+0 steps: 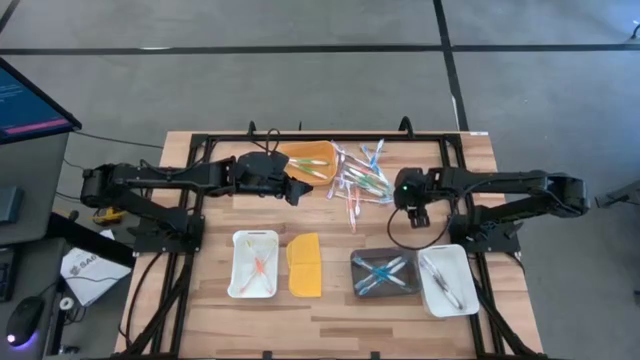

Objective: Pick & Place Toothbrushes
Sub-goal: Put the purple toothbrush into the right white bin

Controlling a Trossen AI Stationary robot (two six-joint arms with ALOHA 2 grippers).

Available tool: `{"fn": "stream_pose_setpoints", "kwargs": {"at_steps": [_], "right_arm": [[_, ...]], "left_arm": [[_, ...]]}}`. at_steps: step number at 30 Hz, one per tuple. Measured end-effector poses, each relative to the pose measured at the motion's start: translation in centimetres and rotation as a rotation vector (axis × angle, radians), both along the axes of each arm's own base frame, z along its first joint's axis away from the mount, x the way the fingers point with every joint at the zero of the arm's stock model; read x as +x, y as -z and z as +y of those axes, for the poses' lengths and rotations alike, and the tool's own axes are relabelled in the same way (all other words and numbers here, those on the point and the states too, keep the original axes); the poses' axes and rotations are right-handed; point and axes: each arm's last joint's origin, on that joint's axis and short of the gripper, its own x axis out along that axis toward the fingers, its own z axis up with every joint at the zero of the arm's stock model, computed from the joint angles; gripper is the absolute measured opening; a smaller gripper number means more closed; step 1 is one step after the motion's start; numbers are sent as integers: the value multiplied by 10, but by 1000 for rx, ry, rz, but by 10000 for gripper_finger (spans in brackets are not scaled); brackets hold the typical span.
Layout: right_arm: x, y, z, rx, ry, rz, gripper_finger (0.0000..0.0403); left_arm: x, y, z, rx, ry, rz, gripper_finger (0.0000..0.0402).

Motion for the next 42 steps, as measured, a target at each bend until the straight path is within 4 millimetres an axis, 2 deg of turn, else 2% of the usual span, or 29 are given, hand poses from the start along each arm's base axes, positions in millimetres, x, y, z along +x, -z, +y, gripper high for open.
{"fn": "stream_pose_setpoints", "kwargs": {"at_steps": [12,24,31,42], "right_arm": [[-3,0,-19,-15,85,-37,255],[-5,8,-40,-4,153,-33,255],[-20,24,-35,8,132,23,255],[-20,21,-35,-5,135,-1,255]], "left_arm": [[0,0,2,-4,2,-2,117],[0,-1,2,-8,11,-10,117],[1,-1,1,-14,26,-17,117],[1,-1,1,-14,29,-18,117]]}}
